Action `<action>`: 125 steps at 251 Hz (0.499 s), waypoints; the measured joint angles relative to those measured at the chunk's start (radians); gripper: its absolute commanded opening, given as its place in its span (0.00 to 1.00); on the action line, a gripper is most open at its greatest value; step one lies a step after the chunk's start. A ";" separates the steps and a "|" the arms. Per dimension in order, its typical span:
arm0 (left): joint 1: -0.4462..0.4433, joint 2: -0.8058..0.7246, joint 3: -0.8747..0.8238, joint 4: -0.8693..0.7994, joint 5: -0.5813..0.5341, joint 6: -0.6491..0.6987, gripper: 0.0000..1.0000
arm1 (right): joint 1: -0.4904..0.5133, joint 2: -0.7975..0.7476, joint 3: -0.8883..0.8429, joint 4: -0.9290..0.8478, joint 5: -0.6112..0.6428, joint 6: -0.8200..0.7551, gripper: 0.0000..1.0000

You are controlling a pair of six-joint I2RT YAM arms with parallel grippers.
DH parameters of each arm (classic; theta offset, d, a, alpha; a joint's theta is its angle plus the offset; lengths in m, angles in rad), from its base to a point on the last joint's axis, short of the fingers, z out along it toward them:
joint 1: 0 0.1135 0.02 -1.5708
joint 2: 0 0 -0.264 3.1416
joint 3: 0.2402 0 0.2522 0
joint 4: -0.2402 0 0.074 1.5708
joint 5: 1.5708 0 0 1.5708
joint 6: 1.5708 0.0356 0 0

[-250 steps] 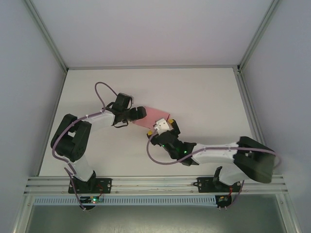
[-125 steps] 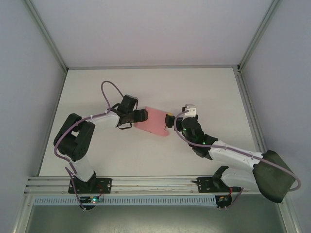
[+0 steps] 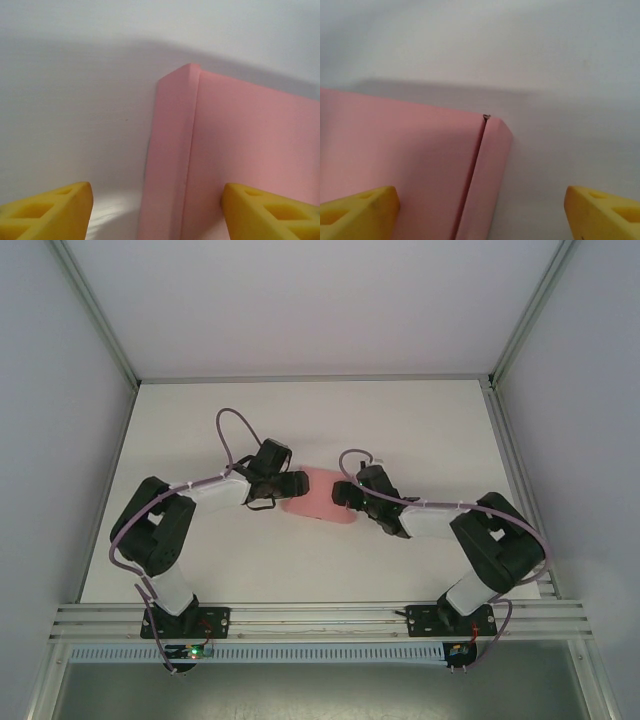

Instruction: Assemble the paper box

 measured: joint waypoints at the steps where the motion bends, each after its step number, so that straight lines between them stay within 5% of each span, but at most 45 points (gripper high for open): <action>1: 0.000 0.000 0.000 -0.001 -0.001 0.000 0.74 | 0.000 0.002 0.001 0.001 -0.001 0.000 0.83; 52: -0.002 -0.013 0.043 -0.108 -0.010 0.027 0.89 | -0.001 0.019 0.008 0.017 -0.012 0.025 0.83; 125: 0.060 0.005 0.062 -0.053 0.120 0.023 0.81 | -0.007 0.019 0.008 0.017 -0.023 0.024 0.84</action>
